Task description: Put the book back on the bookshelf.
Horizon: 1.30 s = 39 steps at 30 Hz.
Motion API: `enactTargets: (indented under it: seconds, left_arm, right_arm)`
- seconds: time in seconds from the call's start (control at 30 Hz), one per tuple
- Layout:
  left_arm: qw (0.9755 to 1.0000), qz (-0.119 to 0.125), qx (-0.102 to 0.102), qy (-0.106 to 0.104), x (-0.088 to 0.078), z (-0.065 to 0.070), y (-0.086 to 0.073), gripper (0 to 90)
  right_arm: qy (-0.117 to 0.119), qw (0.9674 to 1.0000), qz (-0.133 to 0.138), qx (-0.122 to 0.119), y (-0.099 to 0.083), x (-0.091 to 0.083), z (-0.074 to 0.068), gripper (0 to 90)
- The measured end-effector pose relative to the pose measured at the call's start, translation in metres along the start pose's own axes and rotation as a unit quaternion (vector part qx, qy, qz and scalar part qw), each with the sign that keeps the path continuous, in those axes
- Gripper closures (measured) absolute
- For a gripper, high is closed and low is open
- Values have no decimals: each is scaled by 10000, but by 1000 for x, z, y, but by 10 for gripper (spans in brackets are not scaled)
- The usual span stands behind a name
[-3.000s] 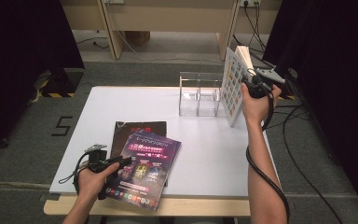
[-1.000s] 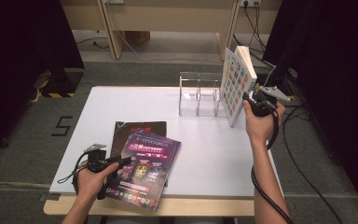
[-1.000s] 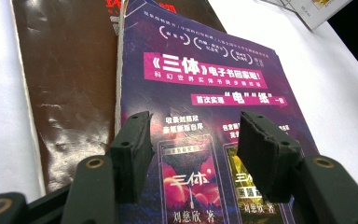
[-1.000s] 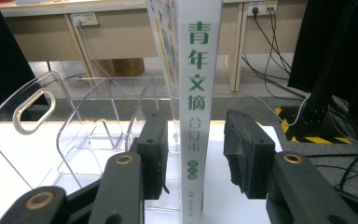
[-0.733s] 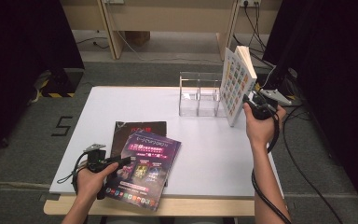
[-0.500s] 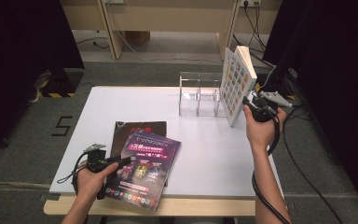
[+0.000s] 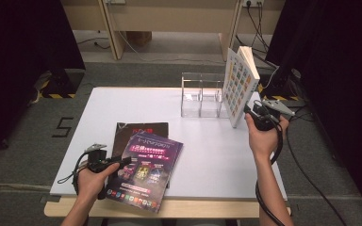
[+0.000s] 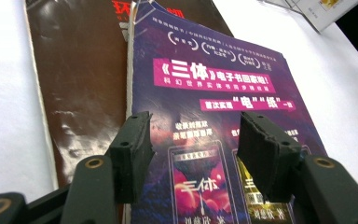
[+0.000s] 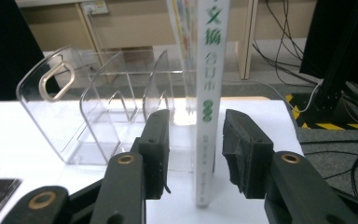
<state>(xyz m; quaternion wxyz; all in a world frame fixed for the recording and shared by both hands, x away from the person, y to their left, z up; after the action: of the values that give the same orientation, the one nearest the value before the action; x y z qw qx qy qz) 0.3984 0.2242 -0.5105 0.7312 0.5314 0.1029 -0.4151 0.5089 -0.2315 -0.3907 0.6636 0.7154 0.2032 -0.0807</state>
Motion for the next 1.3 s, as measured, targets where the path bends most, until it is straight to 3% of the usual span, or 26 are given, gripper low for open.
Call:
enactTargets:
  seconds: [0.33,0.6,0.77,0.97,1.13,1.3]
  left_arm:
    - [10000,10,6,95,5,-2,4,435]
    - [9996,-11,55,283,11,-11,9,448]
    - [9992,-65,47,382,16,-18,8,464]
    - [9987,-134,29,496,20,-26,9,486]
    - [9989,-159,-50,446,23,-29,7,511]
    - [9991,-173,-34,381,23,-27,7,555]
  right_arm:
    - [203,9995,-227,-7,-16,-8,-15,631]
    - [557,9962,-673,-22,-44,-3,-35,656]
    - [813,9917,-996,2,-64,4,-53,665]
    - [1087,9840,-1401,-175,-90,14,-78,658]
    - [1319,9769,-1660,-275,-103,18,-99,655]
    - [1414,9721,-1831,-393,-114,20,-109,652]
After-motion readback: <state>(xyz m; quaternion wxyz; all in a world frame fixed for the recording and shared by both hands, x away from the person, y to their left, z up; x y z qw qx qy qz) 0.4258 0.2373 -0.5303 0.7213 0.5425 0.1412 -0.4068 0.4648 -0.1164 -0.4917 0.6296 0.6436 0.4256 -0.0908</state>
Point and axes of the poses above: each handheld gripper's, and its own axes: x roughly forward along the jaws, y roughly out of its top, z roughly to its right, the point moved 7 cm from there along x, roughly forward along the jaws, and after that the axes turned 1 degree about y, right-handed, at the moved point
